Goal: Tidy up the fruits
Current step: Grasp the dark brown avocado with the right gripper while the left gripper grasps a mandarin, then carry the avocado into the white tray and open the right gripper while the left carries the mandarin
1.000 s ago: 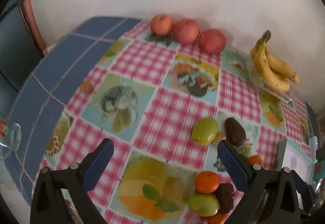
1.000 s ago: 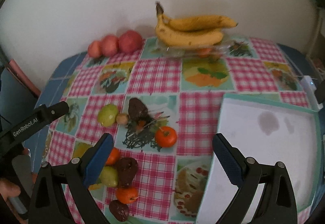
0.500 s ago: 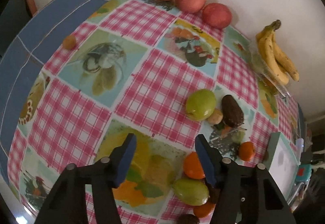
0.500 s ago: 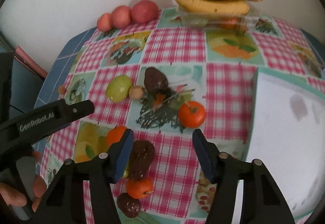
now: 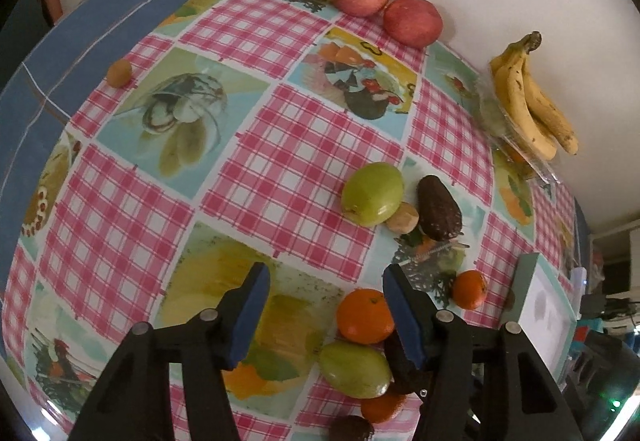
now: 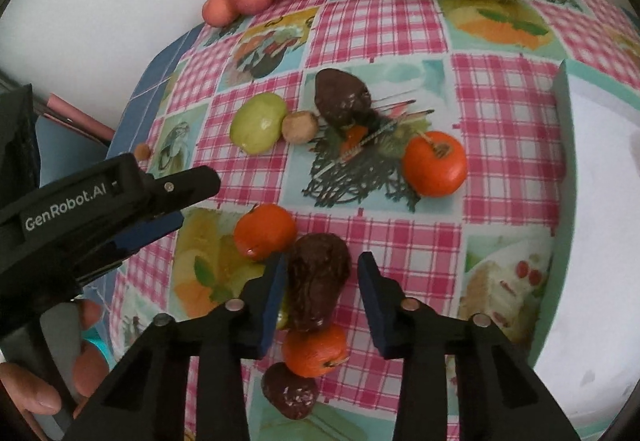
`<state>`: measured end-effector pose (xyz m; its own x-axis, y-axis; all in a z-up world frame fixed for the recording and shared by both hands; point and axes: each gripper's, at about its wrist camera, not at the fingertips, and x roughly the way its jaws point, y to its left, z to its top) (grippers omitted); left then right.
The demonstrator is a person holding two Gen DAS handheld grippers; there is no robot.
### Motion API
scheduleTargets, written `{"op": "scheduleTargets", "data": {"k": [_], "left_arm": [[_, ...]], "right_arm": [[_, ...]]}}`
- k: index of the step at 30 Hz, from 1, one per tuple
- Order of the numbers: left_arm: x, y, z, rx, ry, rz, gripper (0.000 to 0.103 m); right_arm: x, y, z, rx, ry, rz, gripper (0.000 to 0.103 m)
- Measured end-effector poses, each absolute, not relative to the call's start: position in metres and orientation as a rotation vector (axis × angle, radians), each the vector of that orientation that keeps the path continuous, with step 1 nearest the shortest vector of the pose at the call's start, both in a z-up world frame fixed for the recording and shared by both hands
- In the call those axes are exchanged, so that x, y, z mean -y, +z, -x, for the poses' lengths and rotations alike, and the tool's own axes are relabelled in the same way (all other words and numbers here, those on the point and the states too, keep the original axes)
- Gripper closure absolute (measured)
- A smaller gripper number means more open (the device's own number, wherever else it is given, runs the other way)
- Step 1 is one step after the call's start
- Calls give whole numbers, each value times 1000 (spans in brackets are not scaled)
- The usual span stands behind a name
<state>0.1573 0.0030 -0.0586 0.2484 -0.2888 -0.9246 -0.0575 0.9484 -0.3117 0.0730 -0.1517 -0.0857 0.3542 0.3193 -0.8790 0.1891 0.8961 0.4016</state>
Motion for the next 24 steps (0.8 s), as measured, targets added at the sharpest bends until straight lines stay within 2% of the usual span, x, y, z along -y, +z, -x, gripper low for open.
{"op": "scheduleTargets", "data": {"k": [18,24], "left_arm": [[25,-66,-148,-1367,-242,259,40],[32,-71,-145,-1378,-257,245,51]], "right_arm": [[186,-78,-58,-1220,-153,-320,71],[198,-77,-56,-1221,-186,-326,71]]}}
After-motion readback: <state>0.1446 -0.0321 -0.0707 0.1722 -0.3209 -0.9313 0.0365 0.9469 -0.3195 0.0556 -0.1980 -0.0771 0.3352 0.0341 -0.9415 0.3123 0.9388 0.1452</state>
